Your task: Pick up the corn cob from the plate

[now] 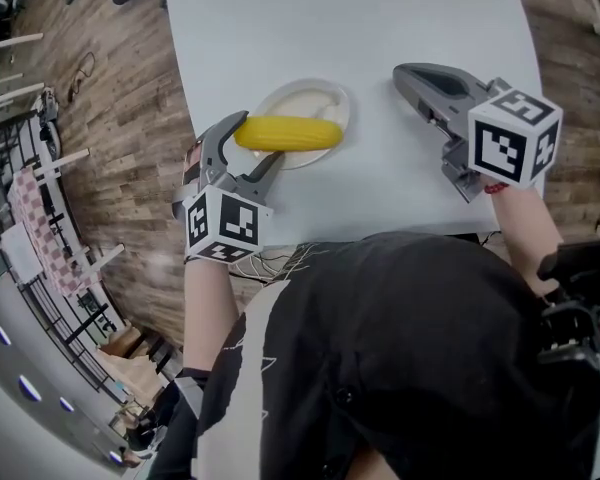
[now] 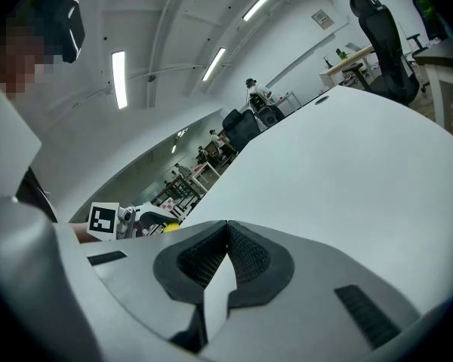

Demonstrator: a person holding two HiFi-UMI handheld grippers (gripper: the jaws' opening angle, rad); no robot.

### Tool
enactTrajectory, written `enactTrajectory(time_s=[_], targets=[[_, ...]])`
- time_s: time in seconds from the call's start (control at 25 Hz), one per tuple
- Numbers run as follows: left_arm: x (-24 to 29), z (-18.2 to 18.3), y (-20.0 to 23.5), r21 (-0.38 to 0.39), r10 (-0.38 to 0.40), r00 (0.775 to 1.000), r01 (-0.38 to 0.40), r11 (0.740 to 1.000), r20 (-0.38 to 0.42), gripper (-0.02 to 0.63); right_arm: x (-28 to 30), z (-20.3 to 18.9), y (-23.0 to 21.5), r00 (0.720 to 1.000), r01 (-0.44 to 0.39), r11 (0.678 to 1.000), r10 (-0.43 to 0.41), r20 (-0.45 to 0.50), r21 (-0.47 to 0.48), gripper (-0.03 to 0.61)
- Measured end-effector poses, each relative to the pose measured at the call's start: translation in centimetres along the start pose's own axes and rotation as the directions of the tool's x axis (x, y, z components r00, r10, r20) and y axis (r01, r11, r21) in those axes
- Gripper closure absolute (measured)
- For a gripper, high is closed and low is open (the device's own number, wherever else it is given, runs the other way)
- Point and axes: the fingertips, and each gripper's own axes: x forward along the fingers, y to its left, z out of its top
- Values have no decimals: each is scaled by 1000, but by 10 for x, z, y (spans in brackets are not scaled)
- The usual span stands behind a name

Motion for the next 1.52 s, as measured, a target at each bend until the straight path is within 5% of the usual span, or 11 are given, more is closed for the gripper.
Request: enactTrajectory(time_s=[0.28, 0.56, 0.96, 1.24, 1.52], targets=[[6, 0, 0, 44, -85, 995, 88, 995, -56, 285, 1, 0, 0, 1000, 6, 1000, -6, 0, 6, 563], [13, 1, -3, -22, -133, 982, 132, 991, -131, 321, -1, 1, -4, 1000, 1, 1000, -1, 1, 10, 563], [16, 14, 4, -27, -99, 995, 99, 995, -13, 338, -2, 11, -11, 1000, -3, 1000, 3, -6, 18, 563], [9, 18, -6, -224, -102, 994, 107, 969, 34, 344, 3, 12, -7, 1000, -17, 1000, 17, -24, 8, 563], [-7, 28, -22, -423, -109, 988, 147, 894, 113, 347, 7, 2, 5, 998, -48, 999, 47, -50, -7, 563]])
